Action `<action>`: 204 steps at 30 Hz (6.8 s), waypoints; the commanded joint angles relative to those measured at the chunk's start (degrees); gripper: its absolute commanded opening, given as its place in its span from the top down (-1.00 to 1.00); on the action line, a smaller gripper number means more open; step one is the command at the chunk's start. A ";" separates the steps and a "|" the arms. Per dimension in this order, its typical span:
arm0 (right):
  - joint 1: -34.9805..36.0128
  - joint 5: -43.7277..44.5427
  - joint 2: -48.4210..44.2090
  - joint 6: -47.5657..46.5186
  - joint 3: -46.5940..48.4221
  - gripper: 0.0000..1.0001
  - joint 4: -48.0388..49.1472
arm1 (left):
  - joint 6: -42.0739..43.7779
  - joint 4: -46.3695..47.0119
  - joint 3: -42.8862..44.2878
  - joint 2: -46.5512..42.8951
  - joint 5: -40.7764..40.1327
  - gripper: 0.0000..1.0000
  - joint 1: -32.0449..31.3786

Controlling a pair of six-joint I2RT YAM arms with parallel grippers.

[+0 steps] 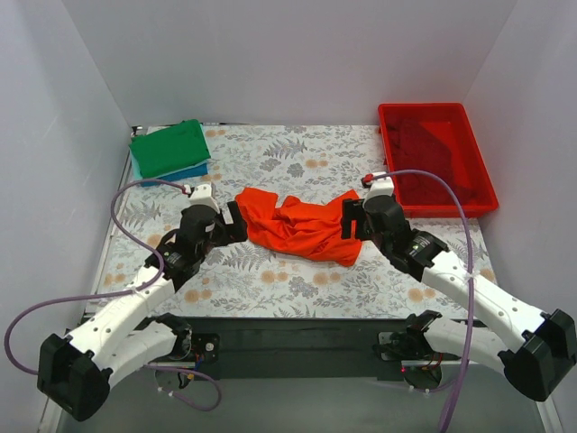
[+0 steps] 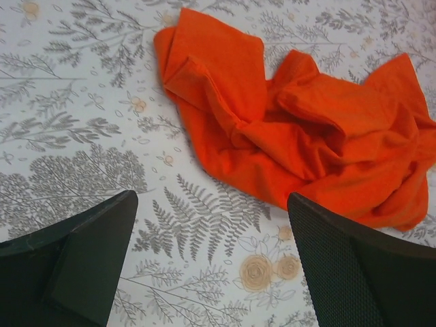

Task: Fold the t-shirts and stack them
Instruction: Move the tshirt to the center of the board, then flatten the tshirt out

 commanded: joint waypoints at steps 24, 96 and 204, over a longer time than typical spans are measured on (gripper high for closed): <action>-3.22 -15.80 -5.28 6.57 -15.78 -0.52 8.16 | -27.68 5.72 6.04 22.98 -2.99 -0.58 1.94; -14.29 -34.53 36.11 -1.69 15.06 -0.40 17.39 | -15.64 -18.88 1.22 -12.50 4.75 1.00 7.05; -30.46 -27.58 -11.52 0.77 -11.47 0.97 -10.20 | -14.32 3.53 3.68 17.45 8.70 1.00 -10.61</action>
